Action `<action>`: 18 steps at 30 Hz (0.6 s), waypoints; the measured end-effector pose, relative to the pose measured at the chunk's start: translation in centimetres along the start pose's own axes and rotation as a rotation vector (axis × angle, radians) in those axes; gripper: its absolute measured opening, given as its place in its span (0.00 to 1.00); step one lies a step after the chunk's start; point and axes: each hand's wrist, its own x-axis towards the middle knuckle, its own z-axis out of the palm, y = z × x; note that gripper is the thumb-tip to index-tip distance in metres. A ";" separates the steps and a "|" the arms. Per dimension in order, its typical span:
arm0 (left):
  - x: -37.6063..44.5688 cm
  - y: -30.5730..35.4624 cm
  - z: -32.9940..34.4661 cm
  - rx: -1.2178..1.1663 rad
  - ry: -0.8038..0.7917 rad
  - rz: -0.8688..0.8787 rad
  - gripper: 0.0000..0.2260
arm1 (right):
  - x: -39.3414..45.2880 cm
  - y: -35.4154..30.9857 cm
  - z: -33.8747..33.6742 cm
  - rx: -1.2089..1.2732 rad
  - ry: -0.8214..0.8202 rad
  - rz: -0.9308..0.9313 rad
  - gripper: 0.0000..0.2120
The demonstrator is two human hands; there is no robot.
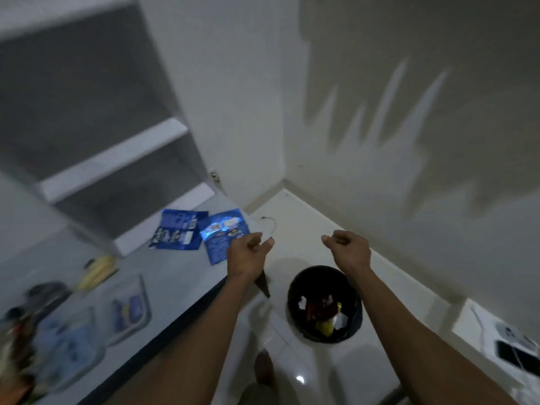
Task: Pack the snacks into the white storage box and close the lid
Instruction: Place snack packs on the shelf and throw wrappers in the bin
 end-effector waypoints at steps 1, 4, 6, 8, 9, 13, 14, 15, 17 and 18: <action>-0.4 -0.4 -1.4 0.019 0.040 -0.011 0.17 | -0.4 -0.4 0.7 0.000 -0.021 -0.018 0.22; -1.2 -2.0 -5.5 0.040 0.167 -0.053 0.15 | -1.5 -2.0 3.5 -0.028 -0.116 -0.079 0.19; -1.5 -3.1 -7.8 0.030 0.234 -0.090 0.16 | -1.9 -3.1 5.7 -0.053 -0.183 -0.116 0.18; -1.3 -4.3 -9.9 0.043 0.289 -0.126 0.17 | -2.2 -4.1 8.4 -0.088 -0.229 -0.150 0.18; -1.0 -5.0 -10.8 0.043 0.312 -0.144 0.17 | -2.3 -4.5 9.8 -0.107 -0.246 -0.167 0.18; 1.7 -7.5 -14.0 0.085 0.388 -0.186 0.17 | -1.6 -5.9 15.7 -0.185 -0.308 -0.232 0.21; 2.8 -8.1 -14.7 0.097 0.404 -0.197 0.18 | -1.2 -6.3 17.1 -0.208 -0.319 -0.245 0.21; 3.9 -8.6 -15.4 0.107 0.418 -0.211 0.18 | -0.7 -6.6 18.4 -0.236 -0.327 -0.258 0.21; 6.6 -9.3 -16.4 0.140 0.433 -0.230 0.20 | 0.5 -7.5 21.0 -0.294 -0.336 -0.266 0.22; 8.0 -9.6 -16.8 0.167 0.433 -0.241 0.21 | 1.2 -7.9 22.2 -0.324 -0.337 -0.258 0.23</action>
